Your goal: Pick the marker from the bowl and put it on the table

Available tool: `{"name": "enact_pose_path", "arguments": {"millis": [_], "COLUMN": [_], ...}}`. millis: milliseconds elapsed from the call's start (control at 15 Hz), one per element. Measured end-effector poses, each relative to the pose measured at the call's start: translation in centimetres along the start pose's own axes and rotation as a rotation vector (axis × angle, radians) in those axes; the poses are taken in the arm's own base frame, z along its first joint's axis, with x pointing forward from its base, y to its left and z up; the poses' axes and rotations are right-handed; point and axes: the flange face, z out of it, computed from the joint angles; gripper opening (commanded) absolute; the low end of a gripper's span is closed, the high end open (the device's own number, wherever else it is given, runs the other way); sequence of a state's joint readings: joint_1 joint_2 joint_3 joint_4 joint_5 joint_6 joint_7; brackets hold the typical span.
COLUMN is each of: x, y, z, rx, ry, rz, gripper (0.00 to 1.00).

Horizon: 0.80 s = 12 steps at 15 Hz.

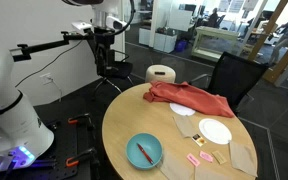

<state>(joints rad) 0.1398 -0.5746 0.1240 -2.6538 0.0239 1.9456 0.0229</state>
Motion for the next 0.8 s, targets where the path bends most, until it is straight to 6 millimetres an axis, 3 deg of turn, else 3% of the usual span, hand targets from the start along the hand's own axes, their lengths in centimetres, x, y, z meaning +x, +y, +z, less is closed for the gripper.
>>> {"name": "enact_pose_path", "arguments": {"millis": [600,800], "x": [0.0,0.4], "y": [0.1,1.8], "z": [0.0,-0.5], "rx": [0.001,0.018], "ry": [0.002,0.033], "rz": [0.008,0.072], "gripper": [1.0,1.0]}}
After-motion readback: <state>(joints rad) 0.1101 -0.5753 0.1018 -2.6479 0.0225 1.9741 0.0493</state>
